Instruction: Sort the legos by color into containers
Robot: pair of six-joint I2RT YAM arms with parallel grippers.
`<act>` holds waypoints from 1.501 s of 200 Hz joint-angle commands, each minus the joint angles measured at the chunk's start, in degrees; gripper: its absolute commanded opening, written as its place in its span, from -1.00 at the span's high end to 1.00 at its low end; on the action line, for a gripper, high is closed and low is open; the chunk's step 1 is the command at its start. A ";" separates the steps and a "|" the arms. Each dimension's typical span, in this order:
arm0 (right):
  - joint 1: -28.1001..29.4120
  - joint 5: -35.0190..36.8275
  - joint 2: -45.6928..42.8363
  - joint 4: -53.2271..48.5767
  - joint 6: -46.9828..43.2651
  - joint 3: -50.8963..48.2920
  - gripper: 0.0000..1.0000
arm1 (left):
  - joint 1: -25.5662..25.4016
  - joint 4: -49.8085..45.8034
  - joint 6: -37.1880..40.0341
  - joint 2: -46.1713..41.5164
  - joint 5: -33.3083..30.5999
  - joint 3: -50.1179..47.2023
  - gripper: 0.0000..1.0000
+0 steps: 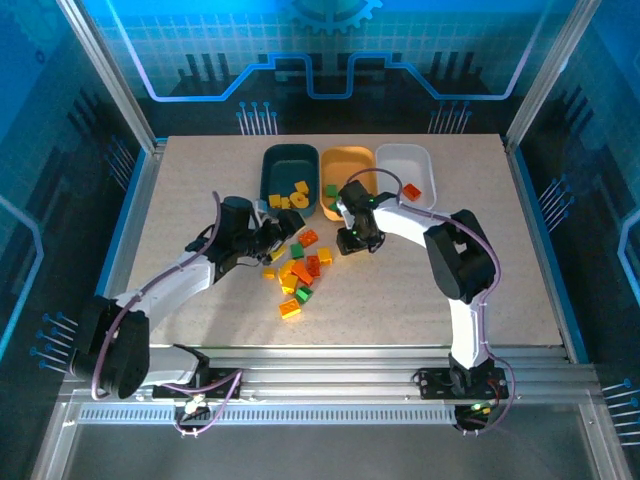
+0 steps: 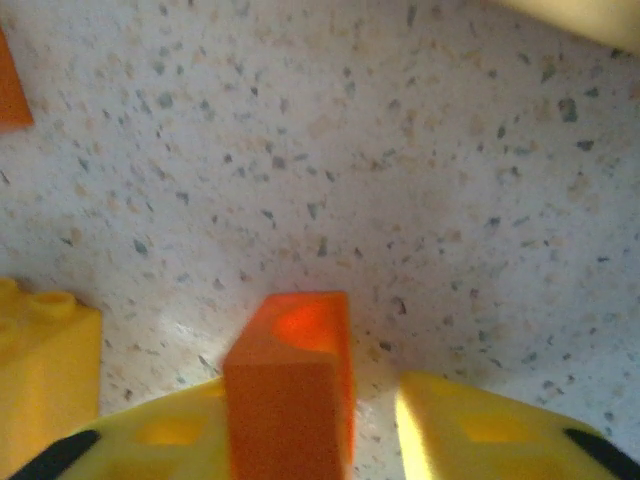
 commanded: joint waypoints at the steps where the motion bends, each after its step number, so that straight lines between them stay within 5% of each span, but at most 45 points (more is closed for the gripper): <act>1: -0.23 -1.02 0.22 1.06 -1.16 1.12 0.30 | -0.20 -0.41 2.12 2.18 0.74 2.87 -0.98; 46: -0.95 2.56 -11.03 0.90 1.39 -2.90 0.41 | -0.41 2.54 0.95 4.46 2.09 2.03 -0.98; 78: -6.57 2.43 -17.64 0.82 3.23 -2.85 0.41 | -4.56 7.23 -0.91 8.26 3.13 1.84 -0.96; 117: -17.76 1.45 -10.33 -1.76 6.12 4.88 0.41 | -13.19 16.68 -4.10 16.71 6.16 5.53 -0.89; 150: -22.16 -0.91 -4.34 -3.90 6.62 11.63 0.41 | -14.28 18.67 -4.89 17.78 6.63 5.67 -0.88; 183: -17.86 -1.47 -12.14 -1.54 4.31 3.88 0.30 | -13.07 12.16 -0.36 13.66 4.30 5.17 -0.89; 219: -10.73 -2.41 -17.87 -0.67 2.02 -4.61 -0.07 | -7.10 7.61 1.02 8.97 3.92 3.49 -0.94; 250: -5.18 -2.00 -13.89 -1.16 0.12 -3.95 -0.28 | -3.14 4.11 2.15 5.08 3.69 2.29 -0.96; 300: -1.32 -2.33 -4.33 -2.56 -1.69 2.11 -0.27 | -1.67 0.99 2.99 -0.58 2.39 -0.83 -0.98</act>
